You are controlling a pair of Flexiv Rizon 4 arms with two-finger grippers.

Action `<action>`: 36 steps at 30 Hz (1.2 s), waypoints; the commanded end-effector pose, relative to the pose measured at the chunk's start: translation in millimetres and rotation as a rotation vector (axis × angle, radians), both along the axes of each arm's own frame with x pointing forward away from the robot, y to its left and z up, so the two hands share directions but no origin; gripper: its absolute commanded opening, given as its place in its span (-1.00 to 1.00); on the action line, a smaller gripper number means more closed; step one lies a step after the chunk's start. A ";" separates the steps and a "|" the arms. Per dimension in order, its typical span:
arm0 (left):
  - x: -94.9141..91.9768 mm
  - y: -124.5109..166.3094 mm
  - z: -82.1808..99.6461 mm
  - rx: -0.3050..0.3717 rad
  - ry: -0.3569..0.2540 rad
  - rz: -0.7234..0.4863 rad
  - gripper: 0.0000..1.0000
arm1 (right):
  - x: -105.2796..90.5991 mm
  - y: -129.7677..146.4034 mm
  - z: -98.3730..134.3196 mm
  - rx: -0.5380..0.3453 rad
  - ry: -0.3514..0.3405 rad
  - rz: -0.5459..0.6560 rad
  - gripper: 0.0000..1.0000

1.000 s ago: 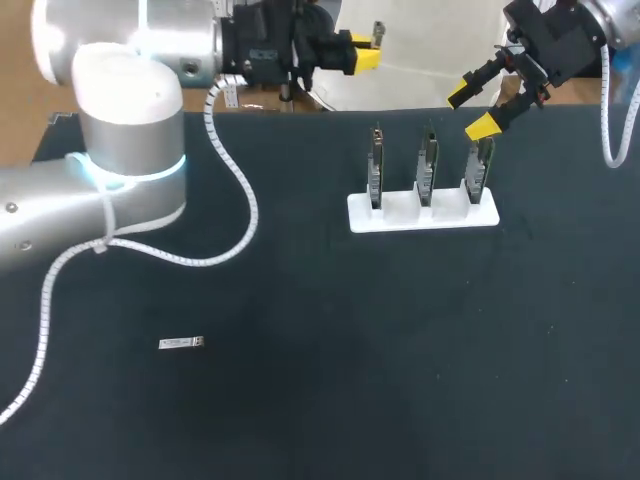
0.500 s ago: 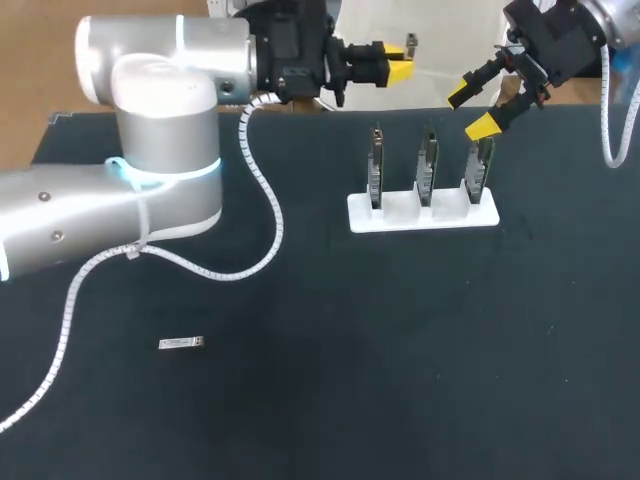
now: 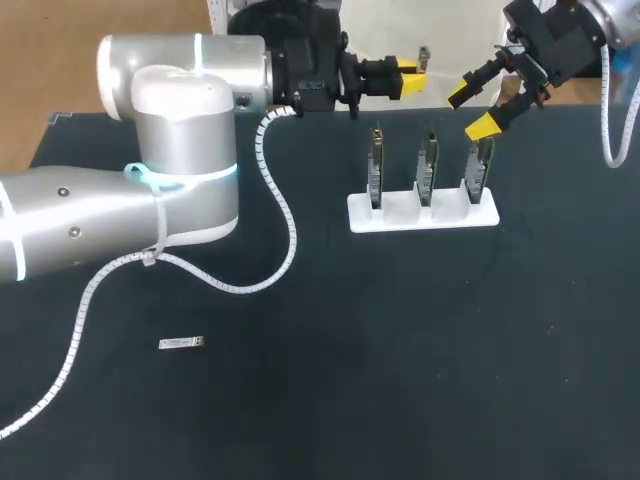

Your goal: Pick up the optical module with the left hand, and insert it into the network port with the right hand.

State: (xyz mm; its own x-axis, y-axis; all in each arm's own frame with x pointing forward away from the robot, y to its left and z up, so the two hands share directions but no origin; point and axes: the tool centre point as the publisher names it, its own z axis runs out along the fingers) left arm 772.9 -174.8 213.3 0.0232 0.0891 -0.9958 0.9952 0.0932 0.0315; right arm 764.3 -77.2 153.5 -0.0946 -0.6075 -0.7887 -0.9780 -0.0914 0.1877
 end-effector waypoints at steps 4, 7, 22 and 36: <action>6.7 -11.4 -6.5 0.023 0.005 -0.031 -1.00 | -0.5 0.2 -0.3 0.001 -0.002 -0.001 1.00; 6.5 -13.5 -9.4 0.021 0.009 -0.035 -1.00 | -0.5 0.2 -0.3 0.001 -0.002 -0.001 1.00; 5.7 -21.4 -27.3 0.022 0.048 -0.051 -1.00 | -0.5 0.2 -0.3 0.001 -0.002 -0.001 1.00; 1.5 -17.6 -37.8 0.010 0.102 -0.045 -1.00 | -0.5 0.2 -0.3 0.001 -0.002 -0.001 1.00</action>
